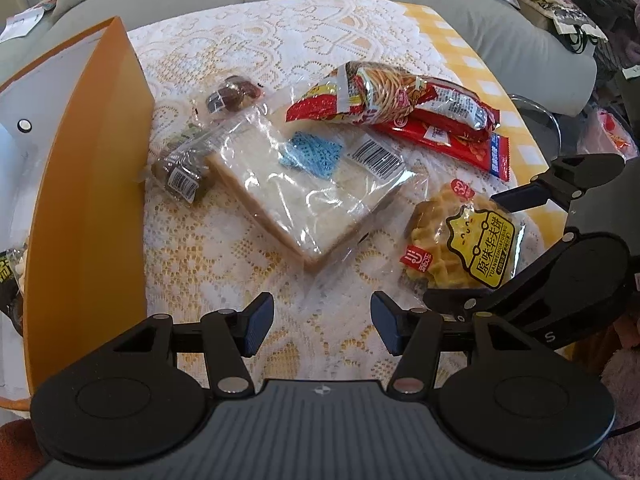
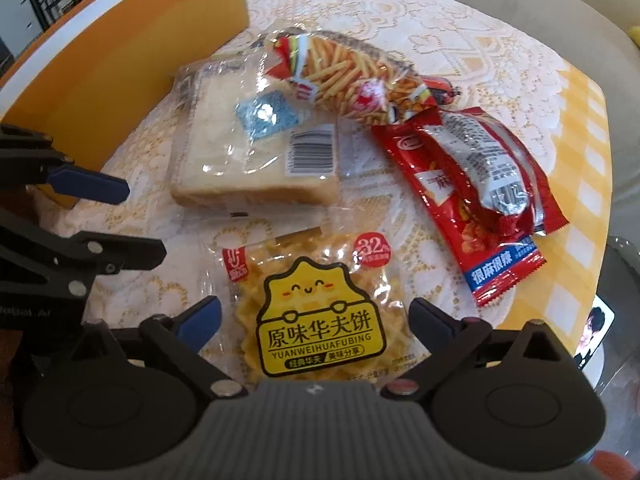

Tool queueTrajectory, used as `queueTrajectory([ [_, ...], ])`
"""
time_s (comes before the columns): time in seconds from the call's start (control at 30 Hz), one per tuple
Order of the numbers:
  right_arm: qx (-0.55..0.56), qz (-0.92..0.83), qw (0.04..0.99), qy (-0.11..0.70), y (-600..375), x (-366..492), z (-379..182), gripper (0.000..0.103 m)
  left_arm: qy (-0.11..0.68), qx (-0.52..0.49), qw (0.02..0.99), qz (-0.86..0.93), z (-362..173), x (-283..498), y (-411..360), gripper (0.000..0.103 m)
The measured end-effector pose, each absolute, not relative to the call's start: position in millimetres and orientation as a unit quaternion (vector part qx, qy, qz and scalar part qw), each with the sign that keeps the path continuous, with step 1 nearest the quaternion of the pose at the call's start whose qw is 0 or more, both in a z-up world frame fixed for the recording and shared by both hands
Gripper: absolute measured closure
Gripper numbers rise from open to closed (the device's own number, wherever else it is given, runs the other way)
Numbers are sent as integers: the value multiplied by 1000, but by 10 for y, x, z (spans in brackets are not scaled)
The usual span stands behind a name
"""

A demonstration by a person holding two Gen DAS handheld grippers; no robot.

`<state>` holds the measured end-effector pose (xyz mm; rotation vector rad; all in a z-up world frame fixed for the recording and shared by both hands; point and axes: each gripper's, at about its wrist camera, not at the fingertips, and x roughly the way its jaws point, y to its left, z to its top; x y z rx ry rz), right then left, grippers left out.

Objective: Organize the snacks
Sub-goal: 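Grasp the waffle-cake pack with the right tool while the left tool grasps the stick-snack bag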

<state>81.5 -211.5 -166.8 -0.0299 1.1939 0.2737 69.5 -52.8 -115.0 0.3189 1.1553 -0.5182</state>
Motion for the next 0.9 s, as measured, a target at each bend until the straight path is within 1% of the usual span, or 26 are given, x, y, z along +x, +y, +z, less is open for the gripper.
queueTrajectory([
  [0.17, 4, 129, 813, 567, -2160, 841, -1724, 3, 539, 148, 794, -239, -1154, 694, -535, 37],
  [0.2, 3, 128, 814, 567, -2154, 836, -1719, 4, 538, 149, 794, -239, -1152, 691, -537, 37],
  [0.3, -2, 126, 820, 558, -2148, 797, -1659, 17, 537, 151, 795, -239, -1143, 672, -538, 37],
  [0.47, 3, 123, 824, 553, -2190, 757, -1593, 26, 532, 155, 798, -238, -1124, 664, -542, 37],
  [0.53, -6, 119, 828, 548, -2172, 743, -1533, 29, 514, 160, 808, -239, -1066, 648, -549, 37],
  [0.63, -18, 110, 839, 533, -2177, 685, -1404, 29, 477, 175, 825, -248, -948, 639, -580, 37],
  [0.77, -7, 87, 850, 519, -2289, 698, -1246, 30, 423, 225, 836, -268, -823, 650, -720, 37],
  [0.9, -24, 72, 862, 501, -2364, 774, -1108, 30, 379, 267, 838, -287, -740, 718, -876, 37],
])
